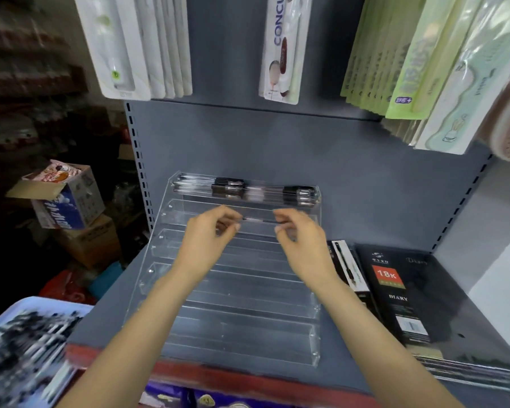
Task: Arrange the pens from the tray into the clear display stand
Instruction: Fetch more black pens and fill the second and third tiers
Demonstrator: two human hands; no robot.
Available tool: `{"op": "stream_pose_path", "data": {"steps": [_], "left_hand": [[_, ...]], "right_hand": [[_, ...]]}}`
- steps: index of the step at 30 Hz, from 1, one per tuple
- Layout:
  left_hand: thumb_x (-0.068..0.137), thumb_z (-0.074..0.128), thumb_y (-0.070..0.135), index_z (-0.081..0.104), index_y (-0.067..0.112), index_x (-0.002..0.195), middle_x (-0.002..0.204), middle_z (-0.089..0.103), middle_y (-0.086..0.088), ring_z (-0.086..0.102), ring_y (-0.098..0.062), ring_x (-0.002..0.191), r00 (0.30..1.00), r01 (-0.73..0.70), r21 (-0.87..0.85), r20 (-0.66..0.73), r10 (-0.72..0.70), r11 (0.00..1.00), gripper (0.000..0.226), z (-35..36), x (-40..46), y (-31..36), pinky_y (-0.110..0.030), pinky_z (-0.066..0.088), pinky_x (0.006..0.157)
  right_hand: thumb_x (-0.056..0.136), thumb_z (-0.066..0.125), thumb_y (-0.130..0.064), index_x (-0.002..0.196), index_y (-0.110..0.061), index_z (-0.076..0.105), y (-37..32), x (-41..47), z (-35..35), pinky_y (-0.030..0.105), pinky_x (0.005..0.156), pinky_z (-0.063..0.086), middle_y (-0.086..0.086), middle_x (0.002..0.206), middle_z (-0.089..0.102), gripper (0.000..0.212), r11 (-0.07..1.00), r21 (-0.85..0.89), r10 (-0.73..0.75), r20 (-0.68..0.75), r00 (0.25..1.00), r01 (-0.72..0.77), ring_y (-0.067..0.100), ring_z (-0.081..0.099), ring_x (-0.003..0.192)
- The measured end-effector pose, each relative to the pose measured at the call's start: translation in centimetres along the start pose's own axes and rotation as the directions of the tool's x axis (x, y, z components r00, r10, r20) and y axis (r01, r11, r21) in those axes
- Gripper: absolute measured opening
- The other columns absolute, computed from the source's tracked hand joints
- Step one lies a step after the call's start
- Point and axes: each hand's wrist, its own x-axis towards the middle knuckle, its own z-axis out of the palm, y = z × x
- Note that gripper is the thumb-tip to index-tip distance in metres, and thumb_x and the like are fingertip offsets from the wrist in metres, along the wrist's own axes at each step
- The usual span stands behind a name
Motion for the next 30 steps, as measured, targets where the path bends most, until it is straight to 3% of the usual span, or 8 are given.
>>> {"op": "stream_pose_path", "data": {"steps": [6,8,11,15,21,24,27,30], "left_hand": [[0.087,0.064,0.016,0.068,0.018,0.093,0.075,0.063,0.012,0.056,0.009,0.068,0.998,0.006,0.104,-0.066,0.001,0.995,0.008,-7.9,-4.4,-4.9,-0.003,0.039,0.064],[0.088,0.062,0.018,0.068,0.016,0.091,0.073,0.064,0.009,0.057,0.003,0.066,0.996,0.033,0.133,-0.088,-0.021,0.991,0.007,-11.5,-5.8,-7.7,-0.015,0.044,0.065],[0.091,0.058,0.021,0.067,0.017,0.091,0.072,0.065,0.003,0.059,-0.011,0.067,0.992,0.101,0.162,-0.090,-0.088,0.982,0.010,-17.3,-8.0,-12.5,-0.027,0.045,0.060],[0.093,0.055,0.020,0.065,0.017,0.091,0.071,0.064,-0.003,0.055,-0.014,0.060,0.984,0.178,0.198,-0.058,-0.170,0.964,0.011,-24.4,-10.9,-19.0,-0.019,0.034,0.051],[0.089,0.060,0.018,0.068,0.016,0.090,0.080,0.069,-0.001,0.064,-0.019,0.079,0.930,0.359,0.190,0.017,-0.368,0.914,0.009,-30.7,-15.2,-28.5,-0.026,0.041,0.066],[0.089,0.059,0.016,0.069,0.014,0.093,0.087,0.071,-0.004,0.065,-0.020,0.084,0.912,0.387,0.214,0.059,-0.407,0.897,0.011,-31.4,-16.3,-32.2,-0.024,0.040,0.068],[0.089,0.055,0.009,0.068,0.010,0.102,0.099,0.070,-0.009,0.063,-0.025,0.094,0.882,0.406,0.252,0.144,-0.449,0.878,0.018,-30.9,-17.0,-35.2,-0.026,0.043,0.076],[0.091,0.053,0.009,0.062,0.008,0.115,0.115,0.064,-0.013,0.059,-0.030,0.106,0.841,0.317,0.355,0.323,-0.434,0.879,0.026,-29.9,-17.3,-38.4,-0.033,0.046,0.087]], "right_hand": [[0.092,0.052,-0.008,0.112,-0.013,0.064,-5.7,-1.7,8.1,0.001,0.077,0.038,0.003,0.111,0.064,0.024,0.999,0.041,0.016,0.124,0.992,-0.021,0.006,0.055,0.090],[0.091,0.052,-0.007,0.110,-0.013,0.065,-8.3,-2.3,11.8,-0.001,0.074,0.037,0.002,0.109,0.065,0.023,0.998,0.064,0.021,0.140,0.990,-0.031,0.006,0.055,0.089],[0.092,0.051,-0.008,0.111,-0.013,0.065,-12.9,-3.5,17.9,0.005,0.075,0.039,0.002,0.107,0.066,0.024,0.994,0.098,0.031,0.162,0.986,-0.048,0.009,0.057,0.090],[0.094,0.050,-0.012,0.117,-0.014,0.060,-18.6,-5.6,26.2,0.008,0.074,0.042,0.003,0.102,0.065,0.025,0.986,0.142,0.054,0.250,0.967,-0.092,0.007,0.055,0.087],[0.097,0.048,-0.014,0.126,-0.011,0.053,-21.9,-9.2,36.7,0.017,0.084,0.042,0.004,0.117,0.059,0.030,0.980,0.045,0.150,0.481,0.864,-0.196,0.009,0.052,0.093],[0.098,0.045,-0.013,0.134,-0.010,0.045,-21.0,-10.6,40.8,0.033,0.097,0.044,0.010,0.129,0.054,0.036,0.954,-0.073,0.279,0.568,0.774,-0.291,0.023,0.054,0.110],[0.097,0.046,-0.010,0.139,-0.013,0.041,-19.2,-11.6,43.4,0.049,0.092,0.044,0.024,0.125,0.055,0.042,0.916,-0.195,0.397,0.565,0.723,-0.351,0.040,0.054,0.108],[0.098,0.046,-0.012,0.144,-0.012,0.033,-17.4,-12.4,45.4,0.044,0.082,0.048,0.026,0.124,0.055,0.048,0.874,-0.264,0.483,0.547,0.684,-0.407,0.038,0.059,0.096]]}}
